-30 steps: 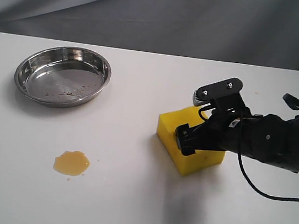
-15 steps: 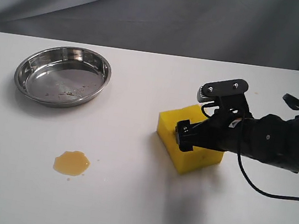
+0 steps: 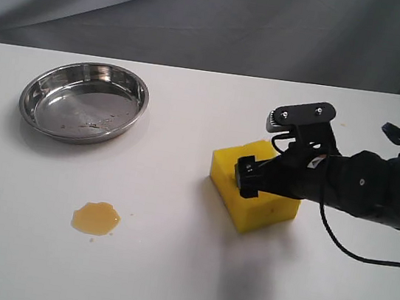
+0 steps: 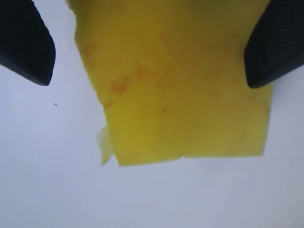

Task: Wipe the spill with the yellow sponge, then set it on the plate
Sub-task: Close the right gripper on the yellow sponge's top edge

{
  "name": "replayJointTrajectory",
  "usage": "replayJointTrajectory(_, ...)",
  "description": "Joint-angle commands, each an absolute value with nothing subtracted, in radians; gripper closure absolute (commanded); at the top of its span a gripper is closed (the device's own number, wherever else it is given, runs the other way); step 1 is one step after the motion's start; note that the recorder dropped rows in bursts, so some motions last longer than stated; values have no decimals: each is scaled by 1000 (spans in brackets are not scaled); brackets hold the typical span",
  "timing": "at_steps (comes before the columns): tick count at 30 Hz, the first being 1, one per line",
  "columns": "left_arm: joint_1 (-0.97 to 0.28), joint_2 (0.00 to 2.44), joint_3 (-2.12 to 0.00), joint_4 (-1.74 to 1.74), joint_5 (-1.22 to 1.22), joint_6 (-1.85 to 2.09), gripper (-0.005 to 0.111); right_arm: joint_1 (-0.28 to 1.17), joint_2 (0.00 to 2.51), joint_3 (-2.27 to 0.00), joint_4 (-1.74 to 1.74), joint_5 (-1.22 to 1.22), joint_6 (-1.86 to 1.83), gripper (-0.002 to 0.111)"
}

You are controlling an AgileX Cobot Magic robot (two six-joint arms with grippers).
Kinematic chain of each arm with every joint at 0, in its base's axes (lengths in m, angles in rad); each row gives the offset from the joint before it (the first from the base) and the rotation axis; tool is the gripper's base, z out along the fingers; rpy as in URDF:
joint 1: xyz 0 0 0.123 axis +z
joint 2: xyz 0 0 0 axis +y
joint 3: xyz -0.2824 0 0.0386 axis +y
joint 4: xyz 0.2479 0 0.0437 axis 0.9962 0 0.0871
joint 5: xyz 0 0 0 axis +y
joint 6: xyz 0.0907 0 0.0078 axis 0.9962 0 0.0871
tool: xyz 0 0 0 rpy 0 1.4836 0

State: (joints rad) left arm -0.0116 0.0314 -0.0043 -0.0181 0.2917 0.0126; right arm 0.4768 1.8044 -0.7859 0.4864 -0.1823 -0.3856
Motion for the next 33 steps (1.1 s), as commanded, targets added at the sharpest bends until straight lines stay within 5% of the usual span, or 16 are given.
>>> replayJointTrajectory(1,-18,35,0,-20,282,12,107,491,1747,-788,471,-192,-352,3)
replayJointTrajectory(33,-18,35,0,-20,282,9,107,557,1843,-788,406,-356,-368,3)
